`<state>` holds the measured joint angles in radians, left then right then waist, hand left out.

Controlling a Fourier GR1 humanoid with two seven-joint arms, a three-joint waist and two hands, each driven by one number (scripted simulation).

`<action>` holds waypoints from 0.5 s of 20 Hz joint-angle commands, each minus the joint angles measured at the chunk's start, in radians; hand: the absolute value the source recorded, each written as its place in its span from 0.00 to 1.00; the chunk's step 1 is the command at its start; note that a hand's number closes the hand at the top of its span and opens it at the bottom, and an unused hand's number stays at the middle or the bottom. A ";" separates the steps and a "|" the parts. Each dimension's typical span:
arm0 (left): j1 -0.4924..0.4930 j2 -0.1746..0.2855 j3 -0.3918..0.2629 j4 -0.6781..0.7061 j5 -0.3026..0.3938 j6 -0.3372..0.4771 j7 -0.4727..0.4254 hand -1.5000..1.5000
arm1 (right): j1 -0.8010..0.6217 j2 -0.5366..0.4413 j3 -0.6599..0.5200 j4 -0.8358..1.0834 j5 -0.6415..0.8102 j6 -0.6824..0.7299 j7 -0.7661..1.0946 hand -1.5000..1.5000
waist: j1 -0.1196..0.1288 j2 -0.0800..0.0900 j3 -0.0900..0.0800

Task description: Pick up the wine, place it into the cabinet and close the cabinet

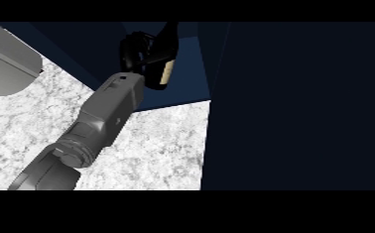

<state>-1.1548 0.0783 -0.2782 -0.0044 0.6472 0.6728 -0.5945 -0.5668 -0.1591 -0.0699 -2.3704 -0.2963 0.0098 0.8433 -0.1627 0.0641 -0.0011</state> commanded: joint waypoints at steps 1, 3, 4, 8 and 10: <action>0.017 0.014 -0.034 0.004 -0.037 0.083 0.016 1.00 | 0.007 -0.001 -0.010 -0.002 -0.018 0.007 -0.006 0.00 | -0.005 0.009 0.000; 0.027 0.023 -0.033 0.004 -0.036 0.084 0.045 1.00 | 0.004 -0.005 -0.003 -0.032 -0.025 0.008 0.007 0.00 | -0.009 0.002 -0.001; 0.039 0.044 -0.039 0.004 -0.043 0.076 0.040 1.00 | 0.007 0.000 -0.003 -0.033 -0.029 0.004 0.010 0.00 | -0.016 0.008 -0.001; 0.064 0.055 -0.066 0.004 -0.073 0.084 0.055 1.00 | -0.025 -0.006 0.003 -0.006 -0.011 0.009 -0.004 0.00 | 0.001 0.012 -0.003; 0.062 0.042 -0.077 0.004 -0.084 0.048 0.063 0.00 | -0.013 0.006 0.019 -0.023 -0.007 0.003 0.001 0.00 | -0.008 0.010 -0.003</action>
<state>-1.1267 0.0913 -0.3295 -0.0166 0.5912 0.7445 -0.5455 -0.5798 -0.1625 -0.0633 -2.3699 -0.2989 0.0205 0.8391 -0.1767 0.0696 -0.0011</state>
